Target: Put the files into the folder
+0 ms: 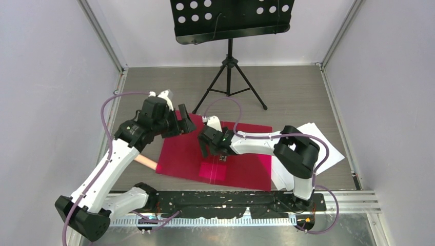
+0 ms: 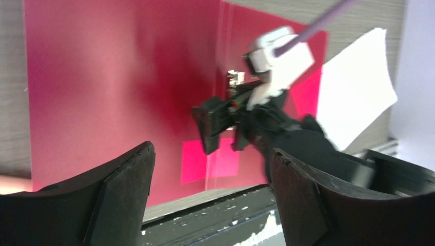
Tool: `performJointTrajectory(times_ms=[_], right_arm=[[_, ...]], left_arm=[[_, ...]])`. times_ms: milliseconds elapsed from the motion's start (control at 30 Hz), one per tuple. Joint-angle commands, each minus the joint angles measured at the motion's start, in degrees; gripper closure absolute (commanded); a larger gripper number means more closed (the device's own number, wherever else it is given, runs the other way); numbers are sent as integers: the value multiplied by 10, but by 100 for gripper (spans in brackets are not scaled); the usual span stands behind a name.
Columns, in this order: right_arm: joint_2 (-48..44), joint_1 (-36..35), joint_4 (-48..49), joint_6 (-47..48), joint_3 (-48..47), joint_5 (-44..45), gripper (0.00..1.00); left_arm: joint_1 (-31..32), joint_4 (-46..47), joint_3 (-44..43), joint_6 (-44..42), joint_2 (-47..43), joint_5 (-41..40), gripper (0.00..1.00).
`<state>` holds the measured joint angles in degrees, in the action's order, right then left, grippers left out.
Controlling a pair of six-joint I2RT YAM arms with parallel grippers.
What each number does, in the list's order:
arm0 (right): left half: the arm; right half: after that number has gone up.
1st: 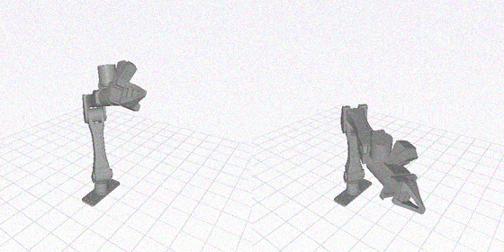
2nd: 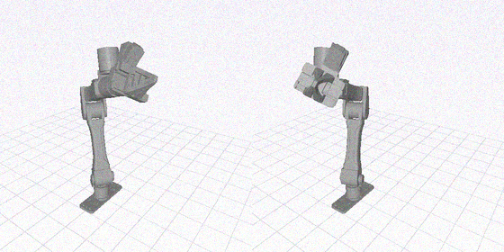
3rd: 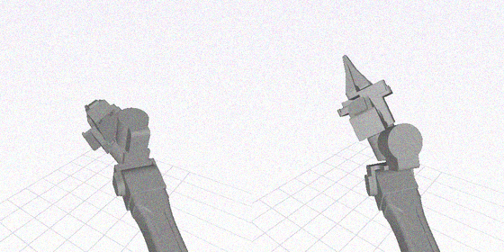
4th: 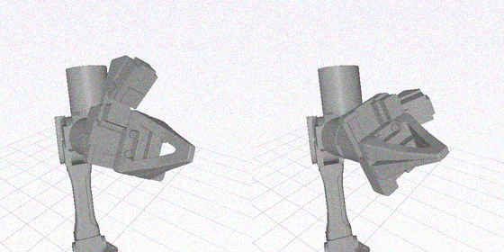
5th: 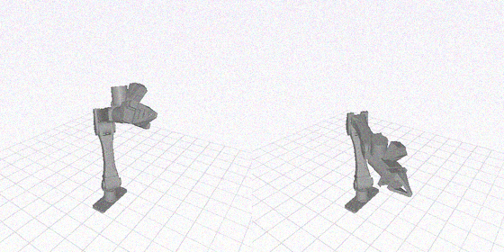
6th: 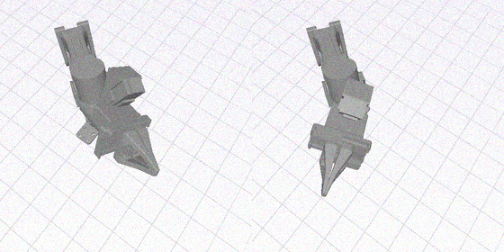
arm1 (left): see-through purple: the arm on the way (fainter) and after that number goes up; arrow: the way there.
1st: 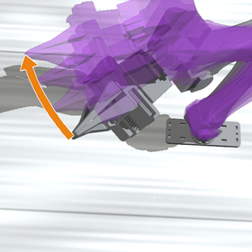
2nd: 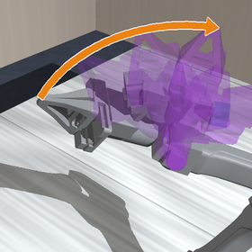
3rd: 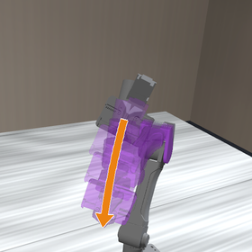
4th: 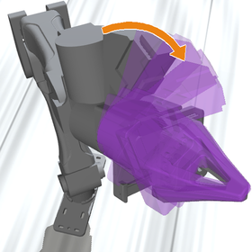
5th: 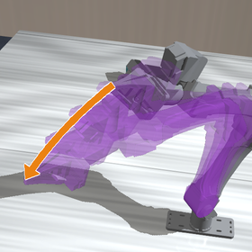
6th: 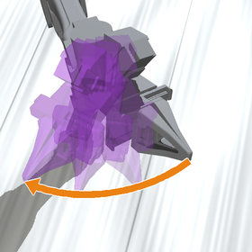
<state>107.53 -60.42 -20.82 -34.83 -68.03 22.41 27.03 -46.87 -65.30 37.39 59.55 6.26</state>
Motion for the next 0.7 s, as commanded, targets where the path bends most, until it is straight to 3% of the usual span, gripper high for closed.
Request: performJointTrajectory(times_ms=[0,133,200,267,333,667], right_arm=[[-3,2,64,40,51,-42,9],[-56,6,138,83,109,-76,13],[-79,14,158,96,132,-90,23],[-99,25,172,107,160,-99,42],[-117,37,181,122,172,-120,46],[-121,64,120,181,130,-102,43]], left_arm=[[3,90,92,59,-18,-86,19],[2,147,167,68,30,-72,21],[3,175,190,74,70,-66,26],[4,211,218,79,114,-38,35],[7,246,238,85,154,-19,43],[74,303,265,157,238,0,70]])
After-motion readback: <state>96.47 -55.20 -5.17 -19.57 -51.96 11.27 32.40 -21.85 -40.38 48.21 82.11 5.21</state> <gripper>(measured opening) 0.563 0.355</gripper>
